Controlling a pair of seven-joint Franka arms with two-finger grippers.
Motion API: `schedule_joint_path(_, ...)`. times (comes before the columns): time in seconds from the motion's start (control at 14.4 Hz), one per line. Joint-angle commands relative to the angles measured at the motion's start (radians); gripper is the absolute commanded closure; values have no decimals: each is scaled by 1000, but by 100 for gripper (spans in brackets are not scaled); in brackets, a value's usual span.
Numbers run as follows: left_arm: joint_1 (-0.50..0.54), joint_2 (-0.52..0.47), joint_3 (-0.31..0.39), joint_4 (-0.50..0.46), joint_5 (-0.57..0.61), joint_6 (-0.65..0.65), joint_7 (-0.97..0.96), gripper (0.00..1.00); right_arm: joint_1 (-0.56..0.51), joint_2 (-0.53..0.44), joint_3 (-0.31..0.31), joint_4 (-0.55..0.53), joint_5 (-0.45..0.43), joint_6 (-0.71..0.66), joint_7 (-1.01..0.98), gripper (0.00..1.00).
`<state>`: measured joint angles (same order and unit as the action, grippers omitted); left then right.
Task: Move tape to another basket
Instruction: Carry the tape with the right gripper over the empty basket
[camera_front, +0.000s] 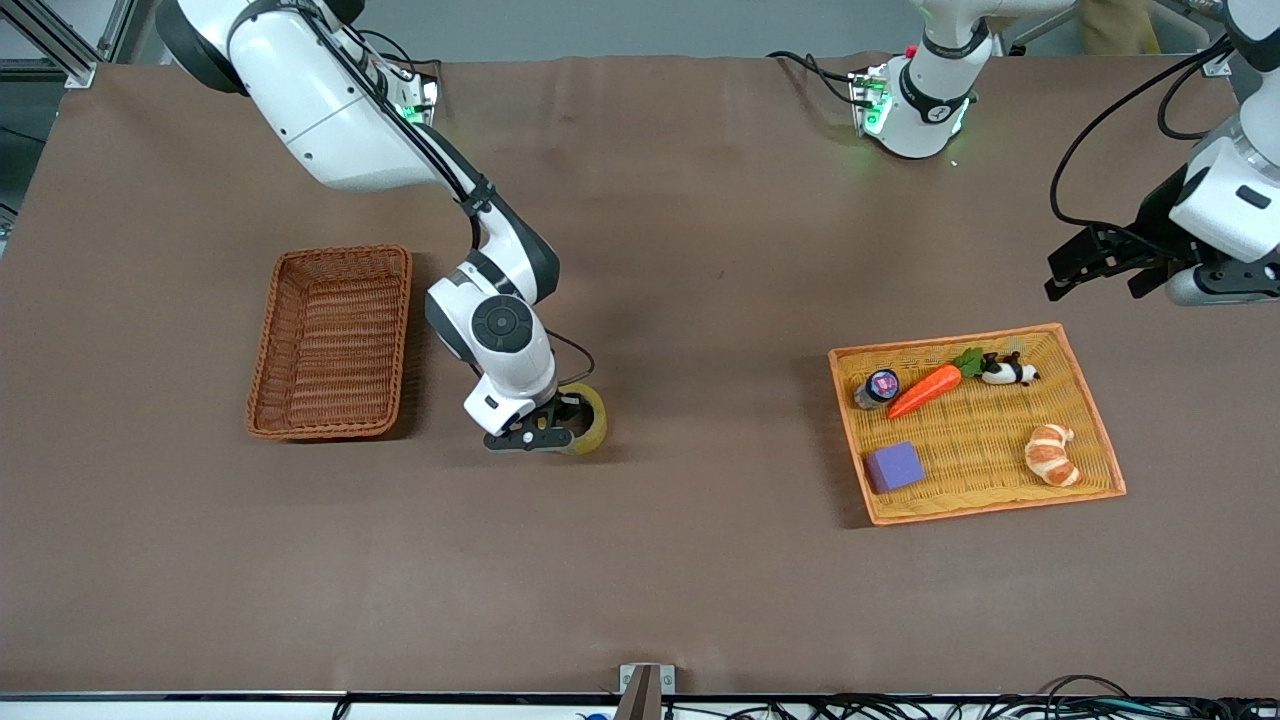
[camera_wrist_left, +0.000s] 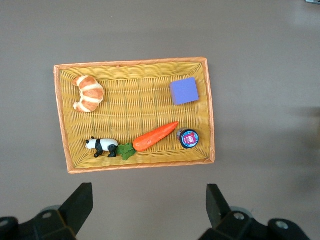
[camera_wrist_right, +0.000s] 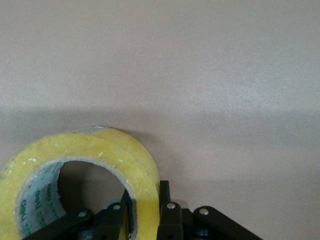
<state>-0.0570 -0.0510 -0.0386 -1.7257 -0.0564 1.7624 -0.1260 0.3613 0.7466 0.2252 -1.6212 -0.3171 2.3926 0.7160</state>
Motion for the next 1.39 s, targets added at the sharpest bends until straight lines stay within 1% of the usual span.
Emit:
schedule_joint_path(0.0,-3,13,-3,12,21,-1,19,0,-40,-64,37,11,-11,-96,23,100)
schedule_joint_path(0.07,-1,11,-3,14,21,-6,23,0,-74,-116,66,9,-11,-180,17,100)
schedule_joint_path(0.21,2,10,-1,12,21,-7,46,0,-139,-205,101,-5,-2,-294,-10,100)
schedule_joint_path(0.28,3,10,-1,14,21,-11,51,0,-162,-249,103,-28,3,-331,-35,100)
schedule_joint_path(0.42,6,10,2,18,23,-11,51,0,-220,-353,95,-116,36,-343,-175,100)
schedule_joint_path(0.49,6,10,-1,20,47,-11,51,0,-243,-402,73,-159,62,-346,-284,100)
schedule_joint_path(0.63,2,10,-3,20,64,-27,42,0,-242,-478,-15,-215,128,-360,-438,100)
schedule_joint_path(0.77,-1,10,-3,21,63,-27,37,0,-242,-532,-88,-252,148,-385,-591,100)
schedule_joint_path(0.84,-1,11,-3,21,63,-27,36,0,-242,-564,-136,-290,157,-383,-677,100)
schedule_joint_path(1.04,-4,11,-3,21,63,-27,32,0,-242,-657,-237,-417,174,-353,-843,100)
schedule_joint_path(1.11,-4,13,-3,21,63,-27,32,0,-242,-685,-266,-466,174,-327,-886,100)
schedule_joint_path(1.18,-4,13,-3,21,63,-27,32,0,-240,-711,-299,-533,174,-269,-929,100)
schedule_joint_path(1.32,-3,13,-3,21,63,-27,32,0,-239,-739,-351,-667,174,-118,-987,99)
